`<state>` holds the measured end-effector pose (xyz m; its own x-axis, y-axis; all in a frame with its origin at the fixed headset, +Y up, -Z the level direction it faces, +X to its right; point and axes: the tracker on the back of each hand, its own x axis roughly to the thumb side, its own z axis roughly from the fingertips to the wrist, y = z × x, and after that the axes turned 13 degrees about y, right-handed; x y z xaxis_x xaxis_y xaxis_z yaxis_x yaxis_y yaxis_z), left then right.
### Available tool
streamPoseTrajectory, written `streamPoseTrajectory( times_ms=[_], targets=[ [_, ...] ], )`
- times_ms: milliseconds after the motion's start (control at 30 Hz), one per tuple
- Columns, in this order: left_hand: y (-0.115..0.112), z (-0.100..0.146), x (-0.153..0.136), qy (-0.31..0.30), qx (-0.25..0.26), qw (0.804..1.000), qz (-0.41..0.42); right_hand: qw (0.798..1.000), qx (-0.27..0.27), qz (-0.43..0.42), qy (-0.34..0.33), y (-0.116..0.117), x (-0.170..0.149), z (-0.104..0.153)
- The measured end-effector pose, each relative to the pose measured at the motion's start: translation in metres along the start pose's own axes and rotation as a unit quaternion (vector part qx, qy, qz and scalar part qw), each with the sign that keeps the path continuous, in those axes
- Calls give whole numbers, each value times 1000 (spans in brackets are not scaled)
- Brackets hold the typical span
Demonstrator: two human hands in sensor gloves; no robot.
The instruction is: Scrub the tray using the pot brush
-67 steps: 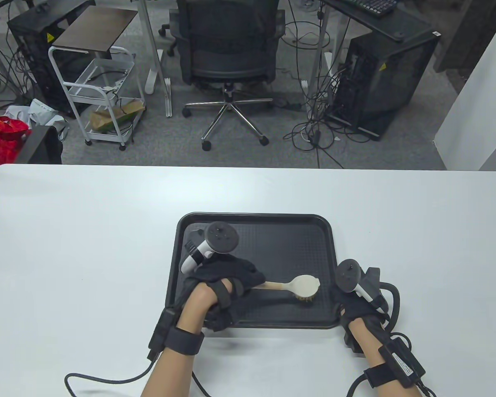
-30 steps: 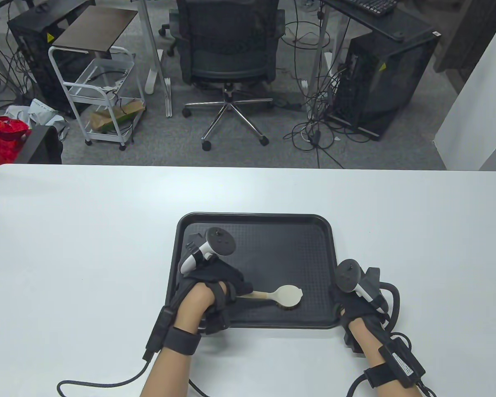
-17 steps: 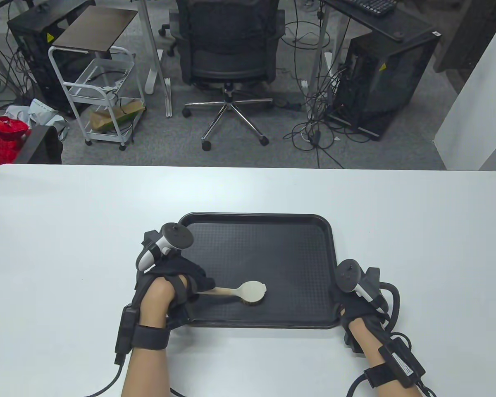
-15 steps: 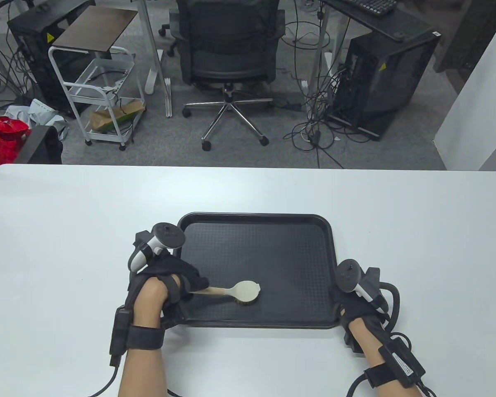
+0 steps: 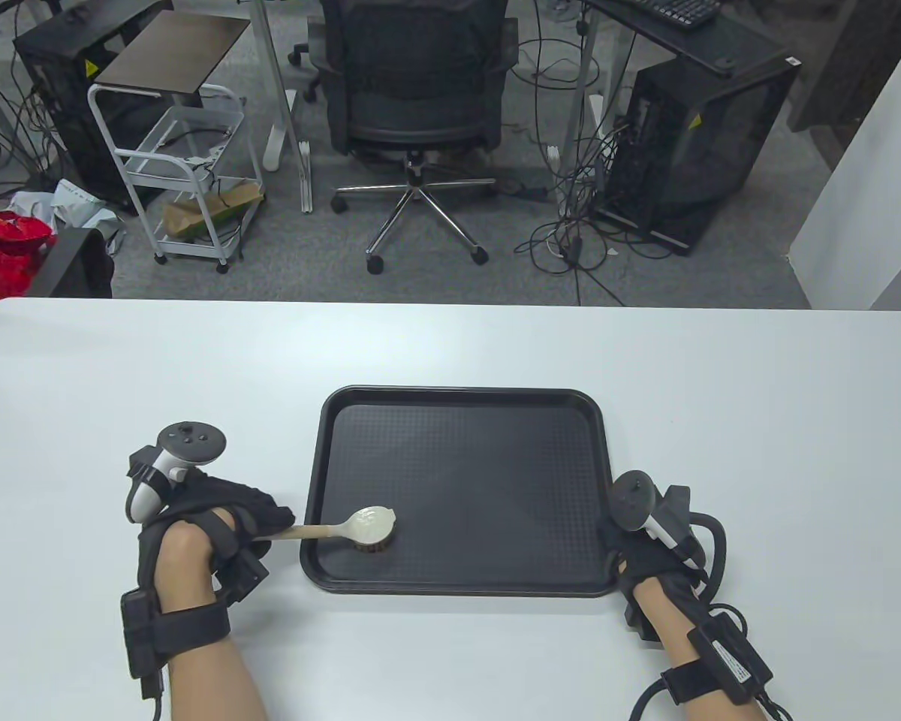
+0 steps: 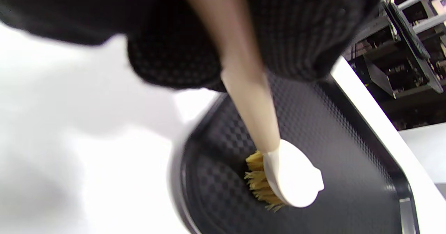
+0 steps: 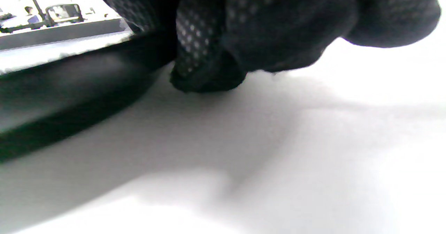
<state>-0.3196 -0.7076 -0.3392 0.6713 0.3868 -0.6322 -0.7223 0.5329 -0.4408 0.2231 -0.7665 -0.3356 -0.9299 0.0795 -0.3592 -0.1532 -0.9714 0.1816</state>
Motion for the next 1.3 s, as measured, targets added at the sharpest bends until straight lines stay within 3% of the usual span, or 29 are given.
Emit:
streamPoseTrajectory(
  times_ms=[300,600,733,900,1100,1300],
  targets=[
    [22,12,-17,14,47,998,38,1000,0,0,0,0,0,0],
    [11,39,40,-133,50,990,22,1000,0,0,0,0,0,0],
    [-35,36,102,-218,-13,975,-30,1000,-1,1,1,0,0,0],
    [-107,44,165,-245,-60,958,-135,1000,1,-1,0,0,0,0],
    [-161,35,186,-222,-61,953,-197,1000,0,0,0,0,0,0],
    [-175,21,186,-223,-74,956,-177,1000,3,-1,-1,0,0,0]
  ],
)
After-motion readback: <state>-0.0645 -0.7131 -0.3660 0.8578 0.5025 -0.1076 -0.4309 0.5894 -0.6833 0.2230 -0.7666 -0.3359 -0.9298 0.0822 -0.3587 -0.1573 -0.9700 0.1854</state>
